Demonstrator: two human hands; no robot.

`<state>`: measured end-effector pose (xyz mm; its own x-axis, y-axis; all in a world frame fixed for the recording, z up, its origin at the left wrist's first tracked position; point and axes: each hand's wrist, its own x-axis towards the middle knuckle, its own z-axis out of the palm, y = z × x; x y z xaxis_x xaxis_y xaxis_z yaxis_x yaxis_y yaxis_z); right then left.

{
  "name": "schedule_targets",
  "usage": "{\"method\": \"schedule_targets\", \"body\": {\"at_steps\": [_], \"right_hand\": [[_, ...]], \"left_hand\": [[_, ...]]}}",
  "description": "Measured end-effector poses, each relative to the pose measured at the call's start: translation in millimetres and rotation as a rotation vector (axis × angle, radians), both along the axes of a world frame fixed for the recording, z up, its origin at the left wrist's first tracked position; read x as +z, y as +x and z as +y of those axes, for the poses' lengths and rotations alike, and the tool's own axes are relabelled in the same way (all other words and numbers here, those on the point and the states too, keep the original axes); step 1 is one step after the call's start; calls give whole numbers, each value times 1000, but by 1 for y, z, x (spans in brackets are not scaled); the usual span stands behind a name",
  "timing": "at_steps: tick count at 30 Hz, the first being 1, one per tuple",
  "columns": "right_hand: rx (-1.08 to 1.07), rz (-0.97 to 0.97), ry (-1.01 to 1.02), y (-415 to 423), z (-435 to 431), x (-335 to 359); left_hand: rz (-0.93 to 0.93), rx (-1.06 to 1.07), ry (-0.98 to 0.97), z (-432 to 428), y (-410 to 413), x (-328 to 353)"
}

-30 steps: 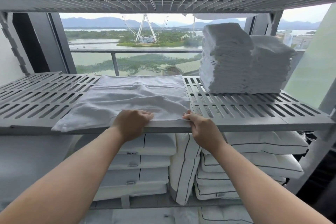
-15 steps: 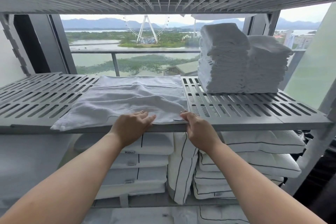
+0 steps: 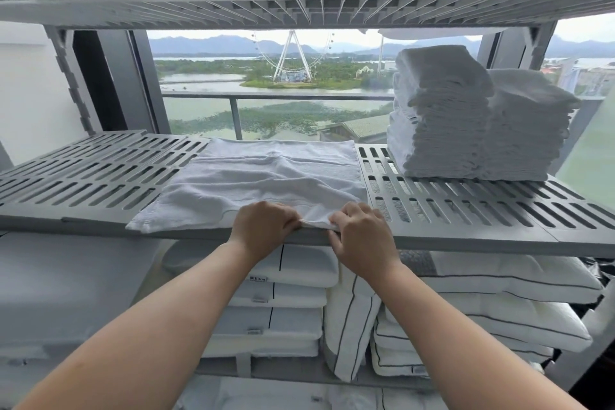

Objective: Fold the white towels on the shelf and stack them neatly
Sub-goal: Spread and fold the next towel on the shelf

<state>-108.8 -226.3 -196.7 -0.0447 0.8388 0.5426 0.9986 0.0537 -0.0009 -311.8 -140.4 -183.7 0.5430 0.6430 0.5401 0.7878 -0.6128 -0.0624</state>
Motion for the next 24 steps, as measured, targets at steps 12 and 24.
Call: {"method": "schedule_targets", "body": {"at_steps": [12, 24], "right_hand": [[102, 63, 43, -37, 24, -3], [221, 39, 96, -168, 75, 28]], "left_hand": [[-73, -8, 111, -3, -80, 8], [289, 76, -94, 42, -228, 31]]}}
